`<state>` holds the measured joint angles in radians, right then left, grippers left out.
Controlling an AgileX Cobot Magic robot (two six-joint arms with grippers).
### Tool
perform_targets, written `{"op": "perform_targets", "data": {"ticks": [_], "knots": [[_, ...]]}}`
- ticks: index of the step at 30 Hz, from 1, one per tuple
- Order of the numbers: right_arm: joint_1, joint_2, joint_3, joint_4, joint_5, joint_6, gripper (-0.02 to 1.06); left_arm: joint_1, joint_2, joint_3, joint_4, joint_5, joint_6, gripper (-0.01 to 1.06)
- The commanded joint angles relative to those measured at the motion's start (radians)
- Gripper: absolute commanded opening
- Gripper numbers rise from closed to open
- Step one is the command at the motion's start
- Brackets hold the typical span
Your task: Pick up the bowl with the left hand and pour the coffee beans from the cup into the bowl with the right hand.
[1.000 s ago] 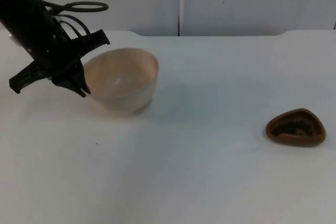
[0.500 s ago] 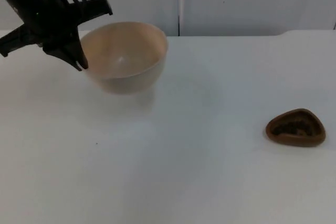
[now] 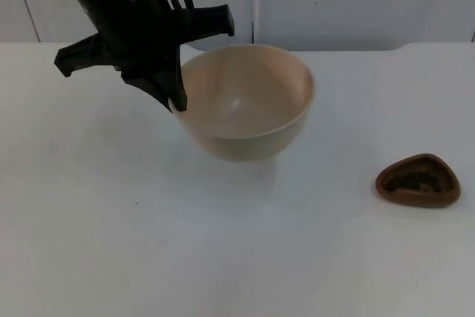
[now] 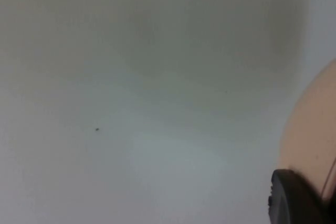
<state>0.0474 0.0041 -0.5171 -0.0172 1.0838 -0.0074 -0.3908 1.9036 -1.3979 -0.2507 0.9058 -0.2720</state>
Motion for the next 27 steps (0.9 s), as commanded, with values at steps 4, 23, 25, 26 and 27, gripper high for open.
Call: {"op": "perform_targets", "data": {"ticks": [4,23,25,26,27], "knots": [[-0.006,-0.004,0.001,-0.005,-0.006,-0.005,1.05,-0.051,-0.01,-0.004,0.019,0.05,0.003,0.0],[-0.006,-0.004,0.001,-0.005,-0.006,-0.005,1.05,-0.091,-0.141,0.335,-0.042,-0.156,0.005,0.0],[-0.006,-0.004,0.001,-0.005,-0.006,-0.005,1.05,-0.093,-0.141,0.361,-0.049,-0.16,0.005,0.0],[-0.006,-0.004,0.001,-0.005,-0.006,-0.005,1.05,-0.093,-0.141,0.361,-0.049,-0.16,0.005,0.0],[-0.006,-0.004,0.001,-0.005,-0.006,-0.005,1.05,-0.1,-0.141,0.363,-0.049,-0.158,0.005,0.0]]}}
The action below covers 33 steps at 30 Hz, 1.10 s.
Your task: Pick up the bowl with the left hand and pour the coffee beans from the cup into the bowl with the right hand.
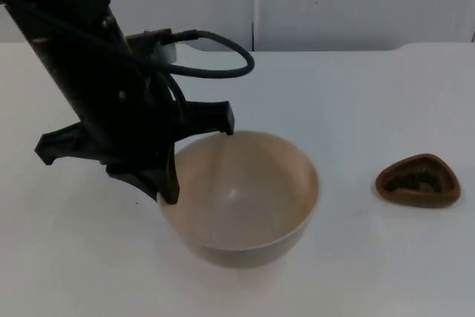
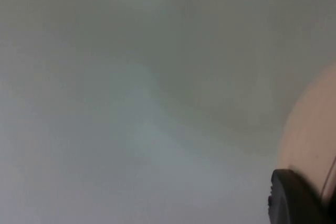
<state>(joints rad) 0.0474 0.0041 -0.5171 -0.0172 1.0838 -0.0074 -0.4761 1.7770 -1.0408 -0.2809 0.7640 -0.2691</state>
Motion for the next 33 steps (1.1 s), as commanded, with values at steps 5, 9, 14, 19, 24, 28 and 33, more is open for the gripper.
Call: {"op": "perform_targets", "data": {"ticks": [5,9,14,19,24,28,33], "knots": [[-0.006,-0.004,0.001,-0.002,-0.006,-0.005,1.05,-0.045,-0.015,0.006,-0.013,0.002,0.003,0.0],[-0.006,-0.004,0.001,0.004,-0.006,-0.005,1.05,-0.079,-0.015,0.006,0.027,-0.036,0.003,0.0],[-0.006,-0.004,0.001,0.028,-0.006,-0.005,1.05,-0.104,-0.015,0.006,0.015,-0.063,0.003,0.0],[-0.006,-0.004,0.001,0.028,-0.006,-0.005,1.05,-0.104,-0.015,0.006,0.008,-0.063,0.003,0.0],[-0.006,-0.004,0.001,0.028,-0.006,-0.005,1.05,-0.104,-0.015,0.006,0.008,-0.067,0.003,0.0],[-0.006,-0.004,0.001,0.028,-0.009,-0.005,1.05,-0.104,-0.015,0.006,0.008,-0.067,0.003,0.0],[-0.006,-0.004,-0.013,0.032,-0.018,-0.005,1.05,-0.104,-0.015,0.006,0.01,-0.067,0.003,0.0]]}}
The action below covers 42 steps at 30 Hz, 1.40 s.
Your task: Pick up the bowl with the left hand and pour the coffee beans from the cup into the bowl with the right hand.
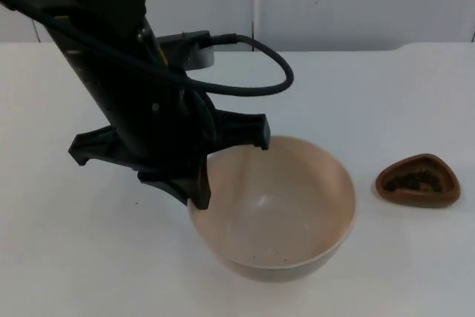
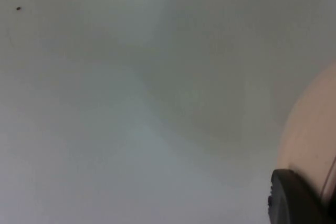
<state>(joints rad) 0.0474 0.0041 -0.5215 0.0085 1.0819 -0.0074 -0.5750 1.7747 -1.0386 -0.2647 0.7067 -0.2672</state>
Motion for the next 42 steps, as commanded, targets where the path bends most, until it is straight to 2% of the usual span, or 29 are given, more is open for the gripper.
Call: {"op": "perform_targets", "data": {"ticks": [1,14,21,26,34,42], "knots": [[-0.006,-0.004,-0.02,0.01,-0.019,-0.005,1.05,-0.006,-0.012,0.004,-0.006,-0.01,0.001,0.0],[-0.006,0.325,-0.163,0.022,-0.107,-0.008,1.05,-0.006,-0.012,0.004,-0.038,-0.01,0.001,0.0],[-0.006,0.582,-0.307,0.021,-0.143,-0.008,1.05,-0.006,-0.012,0.004,-0.037,-0.01,0.001,0.0],[-0.006,0.717,-0.404,0.021,-0.139,-0.008,1.05,-0.006,-0.012,0.004,-0.031,-0.01,0.001,0.0],[-0.006,0.941,-0.57,0.021,-0.084,-0.008,1.05,-0.006,-0.012,0.004,-0.02,-0.012,0.001,0.0],[-0.004,1.085,-0.651,0.023,-0.067,-0.008,1.05,-0.006,-0.012,0.004,-0.012,-0.013,-0.001,0.0]]}}
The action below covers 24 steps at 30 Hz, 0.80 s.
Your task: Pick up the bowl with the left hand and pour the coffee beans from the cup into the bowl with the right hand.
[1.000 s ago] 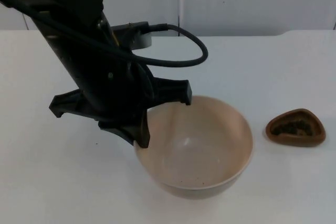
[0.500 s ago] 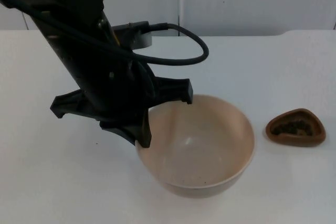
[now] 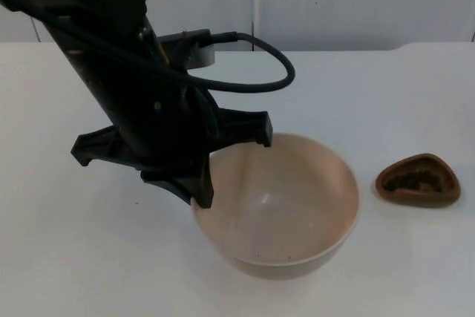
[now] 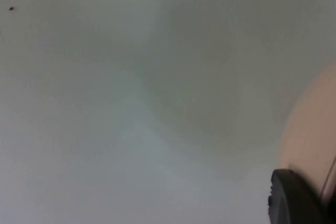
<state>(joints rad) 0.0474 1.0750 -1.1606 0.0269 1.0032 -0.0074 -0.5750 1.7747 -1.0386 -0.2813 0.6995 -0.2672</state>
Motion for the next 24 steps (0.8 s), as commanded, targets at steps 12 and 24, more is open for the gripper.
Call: {"op": "perform_targets", "data": {"ticks": [12,24], "knots": [[-0.004,0.168,-0.031,0.047,0.029,-0.008,1.05,-0.006,-0.012,0.004,0.003,-0.009,-0.003,0.0],[0.109,0.284,-0.031,0.002,0.008,0.04,1.05,-0.006,-0.012,0.004,0.003,-0.009,-0.003,0.0]]}}
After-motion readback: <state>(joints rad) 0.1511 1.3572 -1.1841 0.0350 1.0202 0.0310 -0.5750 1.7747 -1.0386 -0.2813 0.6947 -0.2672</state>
